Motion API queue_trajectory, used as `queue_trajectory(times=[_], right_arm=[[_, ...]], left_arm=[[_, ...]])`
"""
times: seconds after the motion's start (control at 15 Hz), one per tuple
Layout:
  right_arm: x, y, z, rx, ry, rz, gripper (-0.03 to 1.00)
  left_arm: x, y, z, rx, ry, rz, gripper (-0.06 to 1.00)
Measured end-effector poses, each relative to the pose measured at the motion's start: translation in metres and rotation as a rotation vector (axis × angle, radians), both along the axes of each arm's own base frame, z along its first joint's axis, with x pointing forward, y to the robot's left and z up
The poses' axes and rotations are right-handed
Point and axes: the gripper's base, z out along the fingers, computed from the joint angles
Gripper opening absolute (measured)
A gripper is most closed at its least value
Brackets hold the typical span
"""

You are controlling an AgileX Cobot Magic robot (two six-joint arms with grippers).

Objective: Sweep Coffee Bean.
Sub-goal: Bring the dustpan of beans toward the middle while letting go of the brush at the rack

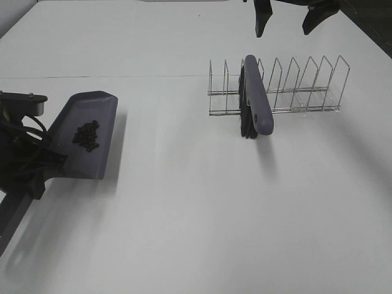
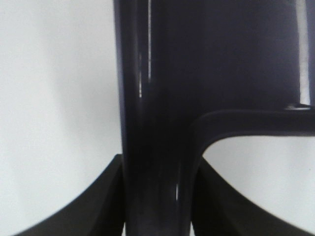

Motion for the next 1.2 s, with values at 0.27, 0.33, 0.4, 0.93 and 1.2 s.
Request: queue_trajectory(times=[0.27, 0.33, 0.4, 0.93, 1.2], right_arm=[[-0.071, -0.017, 0.009, 0.013, -0.036, 0.024, 0.77], [-0.09, -0.021, 0.005, 0.02, -0.051, 0.028, 0.77], [-0.109, -0.026, 0.004, 0.029, -0.075, 0.033, 0.77], [-0.193, -0.047, -0.004, 0.054, -0.112, 0.019, 0.77], [-0.2, -0.048, 0.001, 0.06, -0.13, 0.015, 0.77]], left_arm=[[0.008, -0.003, 0.007, -0.015, -0.029, 0.012, 0.34], [0.012, -0.004, 0.011, -0.02, -0.043, 0.02, 0.34], [0.017, -0.006, 0.015, -0.027, -0.062, 0.025, 0.34], [0.058, -0.019, -0.012, -0.012, -0.017, 0.029, 0.34], [0.066, -0.022, -0.044, -0.005, 0.026, 0.035, 0.34]])
